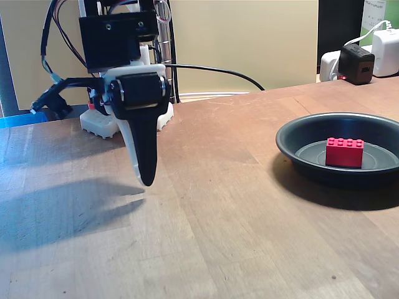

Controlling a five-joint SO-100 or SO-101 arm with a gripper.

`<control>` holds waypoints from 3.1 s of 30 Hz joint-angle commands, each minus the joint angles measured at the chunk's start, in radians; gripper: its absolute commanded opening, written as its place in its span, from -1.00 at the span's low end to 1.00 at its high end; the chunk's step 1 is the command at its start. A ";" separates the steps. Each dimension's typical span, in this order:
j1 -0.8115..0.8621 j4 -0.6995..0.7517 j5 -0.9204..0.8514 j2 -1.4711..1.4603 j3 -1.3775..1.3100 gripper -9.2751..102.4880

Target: Grasp a lego block and put it in the bin.

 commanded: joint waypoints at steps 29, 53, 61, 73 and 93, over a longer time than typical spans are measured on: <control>-0.020 -0.184 0.071 0.241 0.319 -0.84; -0.017 -0.178 0.118 0.465 0.520 -0.84; -0.025 -0.178 0.241 0.468 0.520 -0.84; -0.009 -0.178 0.229 0.476 0.526 -0.84; 0.054 -0.184 0.121 0.480 0.526 -0.84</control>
